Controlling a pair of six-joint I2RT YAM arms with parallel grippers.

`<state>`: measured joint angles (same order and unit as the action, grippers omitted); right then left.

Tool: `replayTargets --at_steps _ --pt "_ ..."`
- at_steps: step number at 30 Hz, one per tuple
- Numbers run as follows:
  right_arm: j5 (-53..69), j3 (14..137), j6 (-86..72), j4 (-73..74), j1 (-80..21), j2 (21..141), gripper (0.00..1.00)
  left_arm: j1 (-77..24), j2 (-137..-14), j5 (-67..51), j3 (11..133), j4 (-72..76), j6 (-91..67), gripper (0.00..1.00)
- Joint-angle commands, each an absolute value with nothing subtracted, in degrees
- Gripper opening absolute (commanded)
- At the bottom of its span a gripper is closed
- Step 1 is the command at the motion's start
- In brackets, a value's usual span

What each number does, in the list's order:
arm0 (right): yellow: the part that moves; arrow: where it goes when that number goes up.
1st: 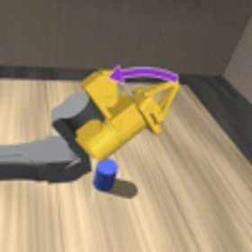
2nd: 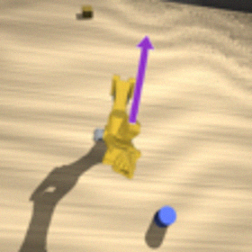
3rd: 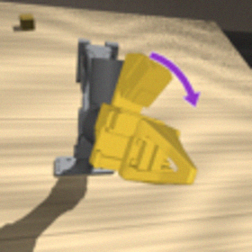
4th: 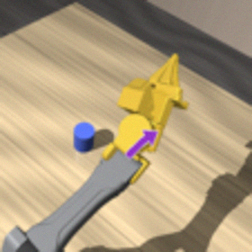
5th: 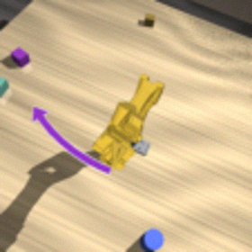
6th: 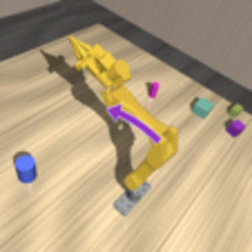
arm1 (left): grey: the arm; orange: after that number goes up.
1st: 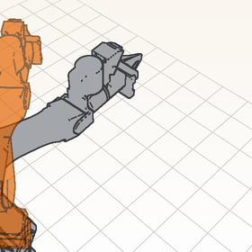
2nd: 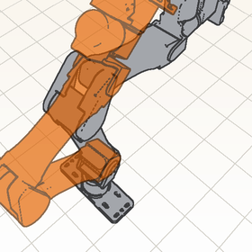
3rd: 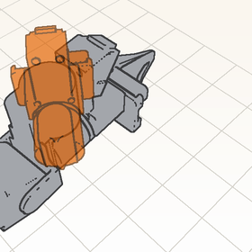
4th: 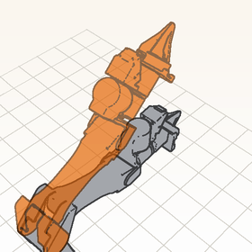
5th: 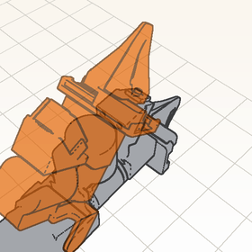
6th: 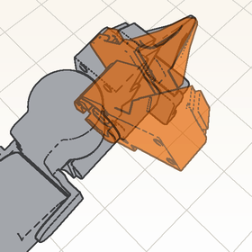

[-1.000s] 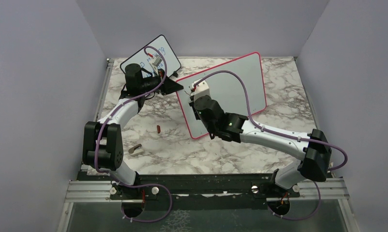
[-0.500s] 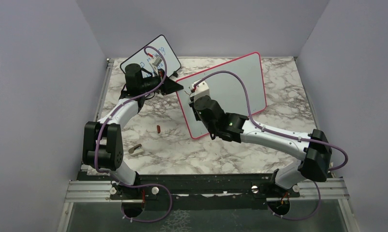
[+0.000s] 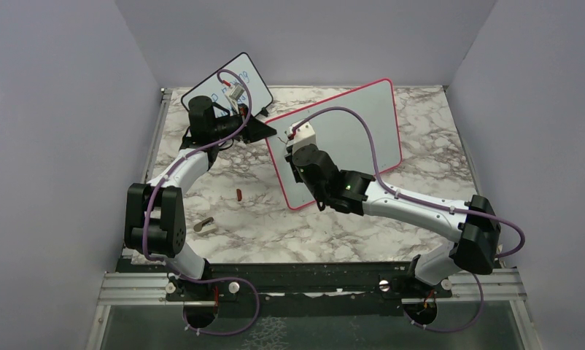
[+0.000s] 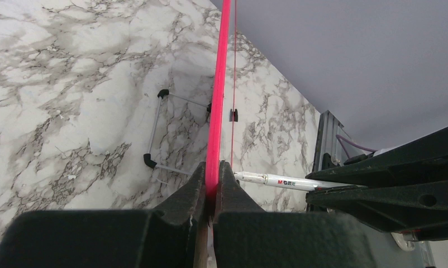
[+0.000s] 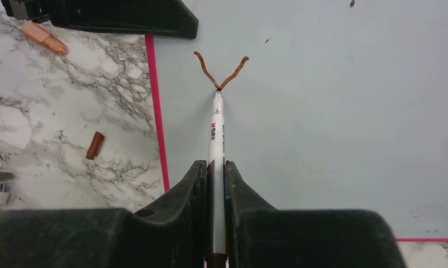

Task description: Write a sentence on the whiteboard

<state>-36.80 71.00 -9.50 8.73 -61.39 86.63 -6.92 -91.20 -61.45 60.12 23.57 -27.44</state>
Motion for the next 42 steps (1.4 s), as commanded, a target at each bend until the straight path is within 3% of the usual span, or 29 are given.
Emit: replayTargets --at_steps 1,32,42 --pt "-37.5 71.9 -10.6 11.4 -61.0 87.1 0.01 -7.8 -92.2 -62.7 60.2 22.2 -26.2 0.0" --pt "-35.0 72.6 -16.1 21.2 -61.0 86.9 0.01 -7.9 -91.9 -62.5 60.0 22.2 -26.3 0.0" --pt "-33.3 64.7 -9.9 6.7 -61.0 77.9 0.01 -7.8 -92.0 -62.4 60.0 22.2 -26.2 0.0"
